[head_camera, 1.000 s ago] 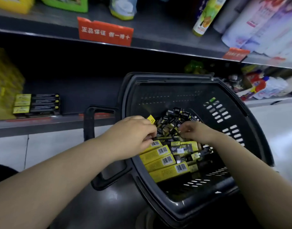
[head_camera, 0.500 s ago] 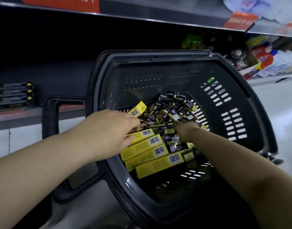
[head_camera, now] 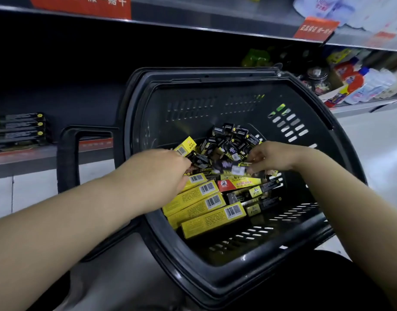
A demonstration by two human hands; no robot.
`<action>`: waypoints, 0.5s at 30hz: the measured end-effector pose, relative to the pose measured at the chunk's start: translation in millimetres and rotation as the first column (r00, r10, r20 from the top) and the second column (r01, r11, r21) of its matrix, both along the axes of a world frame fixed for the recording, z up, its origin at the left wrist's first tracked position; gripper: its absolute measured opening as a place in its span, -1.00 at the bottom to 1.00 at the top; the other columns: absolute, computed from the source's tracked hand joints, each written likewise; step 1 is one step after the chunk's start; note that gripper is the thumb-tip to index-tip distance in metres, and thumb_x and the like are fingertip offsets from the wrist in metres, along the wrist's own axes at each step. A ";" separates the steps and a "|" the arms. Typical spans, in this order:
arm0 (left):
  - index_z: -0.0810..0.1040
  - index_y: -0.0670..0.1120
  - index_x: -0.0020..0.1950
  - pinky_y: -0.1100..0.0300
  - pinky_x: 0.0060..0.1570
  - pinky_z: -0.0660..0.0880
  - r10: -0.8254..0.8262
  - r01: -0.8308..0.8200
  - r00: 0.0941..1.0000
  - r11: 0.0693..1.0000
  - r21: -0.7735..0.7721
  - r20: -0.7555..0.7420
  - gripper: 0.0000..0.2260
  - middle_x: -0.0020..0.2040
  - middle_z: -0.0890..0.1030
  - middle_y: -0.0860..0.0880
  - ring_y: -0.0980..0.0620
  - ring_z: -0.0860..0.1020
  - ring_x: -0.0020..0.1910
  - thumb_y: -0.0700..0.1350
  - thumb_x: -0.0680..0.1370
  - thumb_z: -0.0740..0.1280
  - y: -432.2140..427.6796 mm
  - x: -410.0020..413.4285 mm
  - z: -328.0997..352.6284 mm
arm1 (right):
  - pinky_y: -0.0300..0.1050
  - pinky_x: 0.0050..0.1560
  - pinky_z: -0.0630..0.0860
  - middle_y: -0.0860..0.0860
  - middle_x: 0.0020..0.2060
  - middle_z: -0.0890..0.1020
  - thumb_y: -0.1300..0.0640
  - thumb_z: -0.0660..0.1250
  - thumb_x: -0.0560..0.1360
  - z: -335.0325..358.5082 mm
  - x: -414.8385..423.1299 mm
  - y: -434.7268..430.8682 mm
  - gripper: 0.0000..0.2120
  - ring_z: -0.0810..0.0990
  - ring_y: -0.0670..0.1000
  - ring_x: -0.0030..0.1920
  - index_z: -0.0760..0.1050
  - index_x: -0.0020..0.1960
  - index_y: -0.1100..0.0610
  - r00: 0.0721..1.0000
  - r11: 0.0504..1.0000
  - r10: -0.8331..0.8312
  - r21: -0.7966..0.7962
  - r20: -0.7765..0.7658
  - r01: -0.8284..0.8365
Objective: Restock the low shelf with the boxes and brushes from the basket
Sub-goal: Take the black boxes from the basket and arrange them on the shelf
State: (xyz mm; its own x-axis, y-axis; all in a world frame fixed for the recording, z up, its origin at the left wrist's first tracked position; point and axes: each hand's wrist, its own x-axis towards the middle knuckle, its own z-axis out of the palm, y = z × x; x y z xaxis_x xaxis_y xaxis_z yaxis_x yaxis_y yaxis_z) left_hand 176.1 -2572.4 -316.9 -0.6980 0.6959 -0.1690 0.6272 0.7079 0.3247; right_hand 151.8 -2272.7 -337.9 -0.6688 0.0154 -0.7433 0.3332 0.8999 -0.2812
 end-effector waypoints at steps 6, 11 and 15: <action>0.49 -0.05 -0.03 0.21 0.01 0.56 0.059 -0.717 0.337 0.663 0.215 0.940 -0.86 0.01 0.60 -0.05 0.09 0.60 -0.02 -0.05 0.62 0.18 21.9 8.5 8.5 | -0.31 -0.25 0.54 -0.03 -0.16 0.64 0.15 0.38 0.35 37.1 19.3 -42.8 -0.73 0.64 -0.12 -0.20 0.48 0.04 0.10 0.981 0.769 -0.183 -0.612 0.065 0.185; 0.50 -0.13 0.14 0.13 0.02 0.55 -0.179 -0.996 0.082 0.011 0.086 0.980 -0.85 0.07 0.64 -0.10 -0.02 0.63 0.03 -0.19 0.59 0.23 29.3 -1.3 -3.9 | -0.33 -0.23 0.53 -0.07 -0.18 0.64 0.17 0.41 0.42 30.0 10.3 -74.9 -0.75 0.61 -0.13 -0.22 0.45 0.07 0.10 0.994 0.682 -0.107 -0.724 0.038 0.102; 0.50 -0.12 0.09 0.16 -0.14 0.59 -0.220 -0.994 0.091 -0.080 0.076 0.971 -0.88 0.08 0.63 -0.09 -0.01 0.62 0.04 -0.22 0.60 0.21 30.2 -3.9 -8.3 | -0.42 -0.28 0.47 -0.06 -0.13 0.65 0.04 0.21 0.59 -5.9 -7.6 -67.3 -0.84 0.59 -0.09 -0.18 0.53 0.05 0.05 0.957 0.796 -0.262 -0.587 -0.121 0.144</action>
State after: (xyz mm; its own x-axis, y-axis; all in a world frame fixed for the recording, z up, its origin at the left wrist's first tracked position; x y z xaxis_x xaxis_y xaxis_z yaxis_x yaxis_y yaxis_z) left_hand 172.1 -2542.2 -325.2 -0.7658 0.2627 -0.5870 -0.6266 -0.5101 0.5892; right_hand 144.2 -2340.0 -343.7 -0.8241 -0.2178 -0.5228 0.3779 0.4761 -0.7940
